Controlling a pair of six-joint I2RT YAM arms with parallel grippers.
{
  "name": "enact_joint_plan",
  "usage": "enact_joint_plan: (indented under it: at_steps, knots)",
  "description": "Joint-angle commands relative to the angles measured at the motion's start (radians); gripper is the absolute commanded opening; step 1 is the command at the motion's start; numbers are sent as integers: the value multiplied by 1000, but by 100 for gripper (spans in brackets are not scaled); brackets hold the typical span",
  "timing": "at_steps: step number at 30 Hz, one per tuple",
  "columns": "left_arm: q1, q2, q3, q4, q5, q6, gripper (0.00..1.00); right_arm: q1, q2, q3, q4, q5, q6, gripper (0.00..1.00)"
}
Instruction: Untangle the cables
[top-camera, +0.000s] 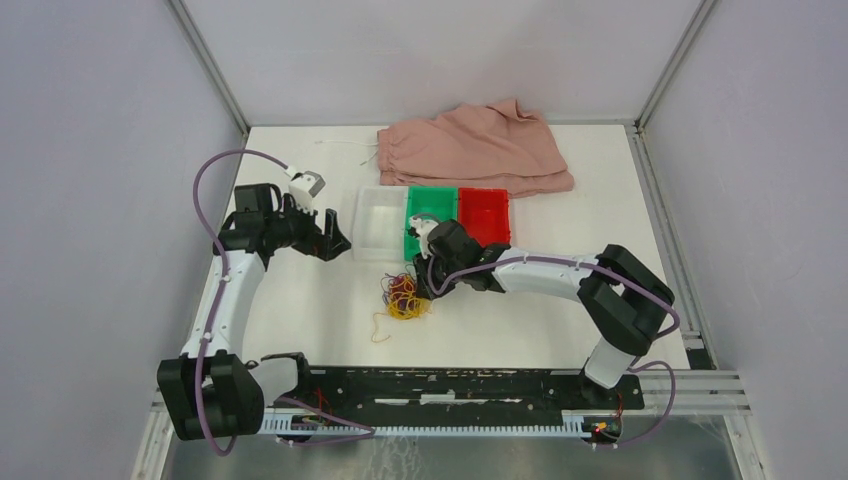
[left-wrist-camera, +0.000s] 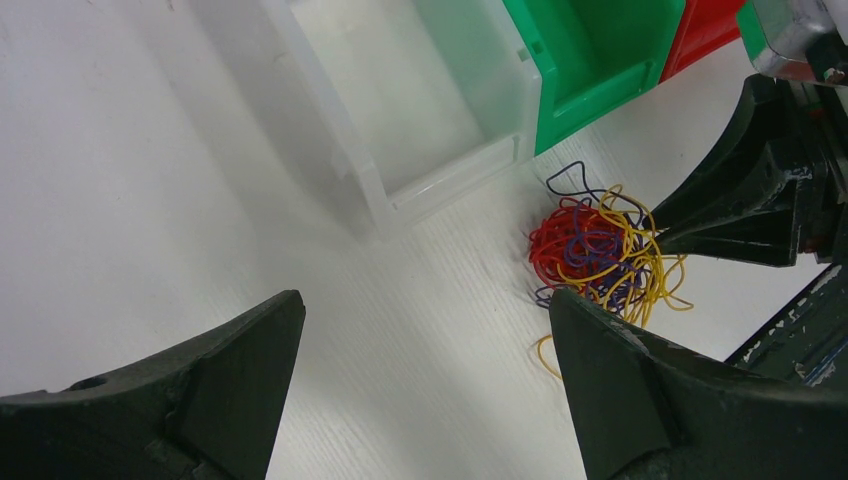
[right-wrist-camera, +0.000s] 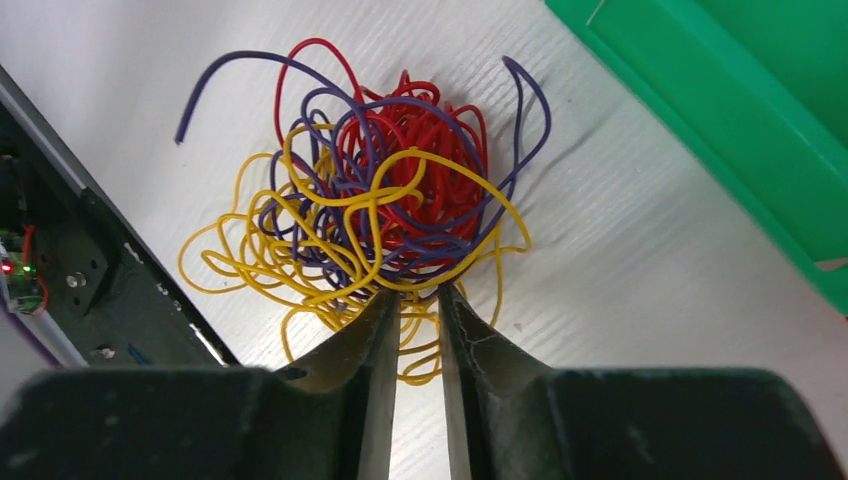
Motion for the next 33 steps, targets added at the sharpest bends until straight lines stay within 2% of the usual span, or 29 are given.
enact_joint_plan:
  at_steps: [1,3,5,15,16,17,18,19,20,22,26,29,33]
  knots:
    - [4,-26,49,-22,24,36,99,8,-14,33,57,-19,14,17]
    - [4,-31,57,-28,23,30,99,10,-45,28,50,-5,11,7]
    - [4,-38,61,-31,27,24,99,14,-91,29,35,13,4,1]
    - [3,-72,48,-94,99,32,99,53,-201,81,-61,58,-23,0]
    - [2,-76,49,-104,100,41,99,55,-202,79,-71,63,-31,8]
    - [3,-80,50,-116,100,52,99,56,-204,72,-81,72,-40,28]
    - [3,-83,52,-128,98,64,99,56,-205,59,-84,80,-50,44]
    - [3,-90,54,-134,97,69,99,57,-203,46,-82,83,-61,54]
    - [3,-93,55,-136,97,73,99,56,-201,36,-84,86,-73,60]
    - [3,-98,55,-138,101,72,99,56,-174,35,-103,93,-106,65]
    - [3,-96,63,-138,112,63,99,56,-79,77,-134,68,-173,62]
    - [3,-101,69,-139,107,58,99,55,-18,136,-168,18,-196,48]
    - [2,-115,75,-146,101,65,99,55,45,189,-197,-13,-211,44]
